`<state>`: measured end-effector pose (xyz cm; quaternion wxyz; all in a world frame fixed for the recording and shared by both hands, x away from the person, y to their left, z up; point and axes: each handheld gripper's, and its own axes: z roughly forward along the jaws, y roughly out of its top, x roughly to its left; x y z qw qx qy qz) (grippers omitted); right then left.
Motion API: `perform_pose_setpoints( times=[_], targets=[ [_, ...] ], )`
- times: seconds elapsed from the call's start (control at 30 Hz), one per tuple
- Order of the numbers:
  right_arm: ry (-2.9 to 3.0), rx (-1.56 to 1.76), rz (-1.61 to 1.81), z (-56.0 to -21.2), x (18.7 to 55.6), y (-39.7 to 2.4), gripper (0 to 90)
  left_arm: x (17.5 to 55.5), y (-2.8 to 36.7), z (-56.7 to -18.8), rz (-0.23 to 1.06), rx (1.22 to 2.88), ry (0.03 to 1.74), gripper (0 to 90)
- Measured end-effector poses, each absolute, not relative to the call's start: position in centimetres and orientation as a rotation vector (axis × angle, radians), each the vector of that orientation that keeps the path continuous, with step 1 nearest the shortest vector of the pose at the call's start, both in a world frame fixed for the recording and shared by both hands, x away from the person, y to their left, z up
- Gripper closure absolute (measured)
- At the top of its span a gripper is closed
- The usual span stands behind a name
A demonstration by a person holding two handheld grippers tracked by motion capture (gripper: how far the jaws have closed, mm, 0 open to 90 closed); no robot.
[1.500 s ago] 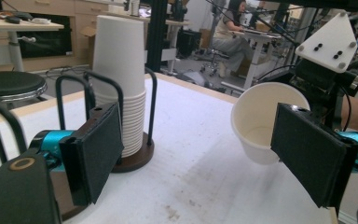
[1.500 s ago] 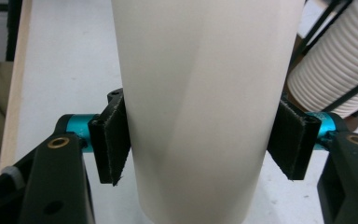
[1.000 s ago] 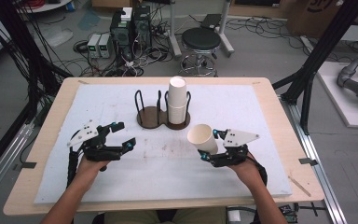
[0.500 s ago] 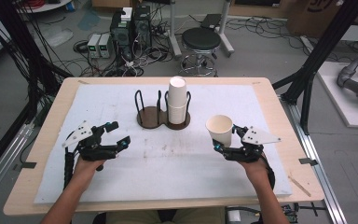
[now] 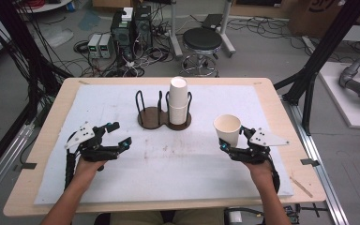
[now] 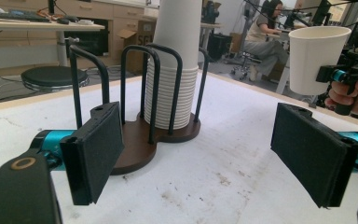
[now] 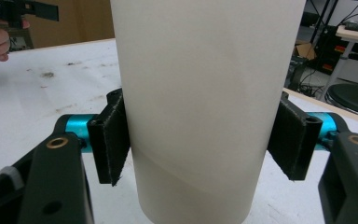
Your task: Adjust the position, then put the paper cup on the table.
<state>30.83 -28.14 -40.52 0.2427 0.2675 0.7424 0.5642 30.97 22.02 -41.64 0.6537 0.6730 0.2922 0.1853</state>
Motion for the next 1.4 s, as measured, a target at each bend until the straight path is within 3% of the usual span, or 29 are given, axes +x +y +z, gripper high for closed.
perform_pose_setpoints(
  times=[0.47,1.4],
  targets=[
    [1.991,0.780,1.542,-40.6,31.4,-28.9,30.8,30.9,21.9,-42.0,0.408,1.536,0.663,16.8],
    [1.907,1.044,1.385,-43.0,37.4,-29.8,30.8,30.6,21.6,-42.3,0.397,1.573,0.657,17.0]
  ],
)
